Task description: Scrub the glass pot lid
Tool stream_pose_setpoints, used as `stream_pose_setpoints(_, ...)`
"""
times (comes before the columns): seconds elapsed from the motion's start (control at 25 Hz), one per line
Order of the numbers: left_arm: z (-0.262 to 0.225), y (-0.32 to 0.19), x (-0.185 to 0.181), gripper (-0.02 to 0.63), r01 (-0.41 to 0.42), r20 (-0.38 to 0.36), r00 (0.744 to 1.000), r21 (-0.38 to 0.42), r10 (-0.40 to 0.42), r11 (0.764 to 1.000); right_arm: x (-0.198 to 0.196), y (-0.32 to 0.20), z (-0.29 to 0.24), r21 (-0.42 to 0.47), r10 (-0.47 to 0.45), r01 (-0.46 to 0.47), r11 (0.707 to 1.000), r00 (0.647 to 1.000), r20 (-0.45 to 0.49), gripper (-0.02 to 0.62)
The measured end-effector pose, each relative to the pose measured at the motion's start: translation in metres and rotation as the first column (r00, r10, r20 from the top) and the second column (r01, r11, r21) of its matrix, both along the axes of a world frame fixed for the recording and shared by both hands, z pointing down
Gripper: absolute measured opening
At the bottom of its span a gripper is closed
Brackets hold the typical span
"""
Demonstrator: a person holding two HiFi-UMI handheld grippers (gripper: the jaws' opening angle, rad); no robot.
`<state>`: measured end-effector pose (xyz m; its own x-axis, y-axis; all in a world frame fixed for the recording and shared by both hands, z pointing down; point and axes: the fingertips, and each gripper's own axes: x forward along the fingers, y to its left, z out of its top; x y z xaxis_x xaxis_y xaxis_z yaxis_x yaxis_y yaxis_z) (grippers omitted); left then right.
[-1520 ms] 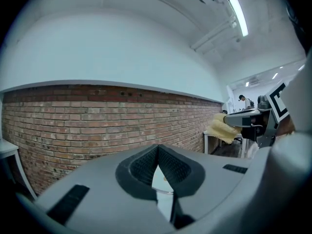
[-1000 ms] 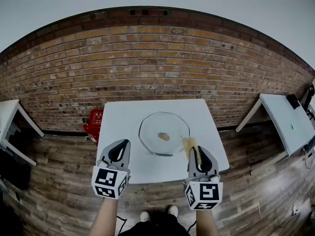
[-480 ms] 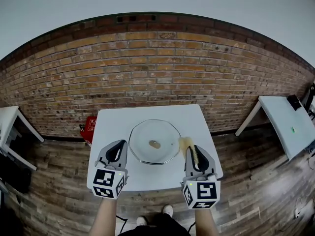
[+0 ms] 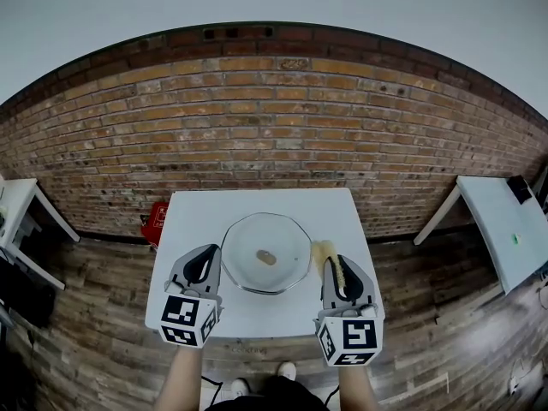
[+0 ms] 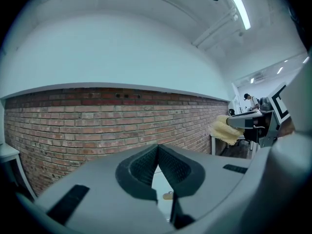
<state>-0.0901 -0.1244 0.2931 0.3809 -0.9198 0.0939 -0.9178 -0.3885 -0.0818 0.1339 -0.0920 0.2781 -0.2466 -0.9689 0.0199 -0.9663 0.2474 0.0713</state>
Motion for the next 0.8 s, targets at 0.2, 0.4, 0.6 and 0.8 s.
stream_pose_setpoints(0.2,-0.001,-0.005,-0.005,0.011,0.009,0.004,1.0,0.0,-0.009,1.0,-0.002,-0.007,0.001,0.0,-0.005,0.005,1.0,1.0,0.002,0.058)
stream_pose_setpoints(0.4,0.005,-0.009,-0.003,0.011,0.012,0.008,1.0,-0.014,-0.011,1.0,-0.002,-0.011,0.006,-0.009,-0.014,0.014,1.0,1.0,0.002,0.058)
stream_pose_setpoints(0.6,0.006,-0.018,0.006,0.011,0.015,0.017,1.0,-0.016,-0.015,1.0,0.006,-0.021,0.009,-0.014,-0.023,0.023,1.0,1.0,0.009,0.058)
stream_pose_setpoints(0.8,0.006,-0.029,0.017,0.011,0.029,0.023,0.999,-0.016,-0.028,0.999,0.014,-0.034,0.009,-0.012,-0.047,0.048,0.999,0.999,0.014,0.058)
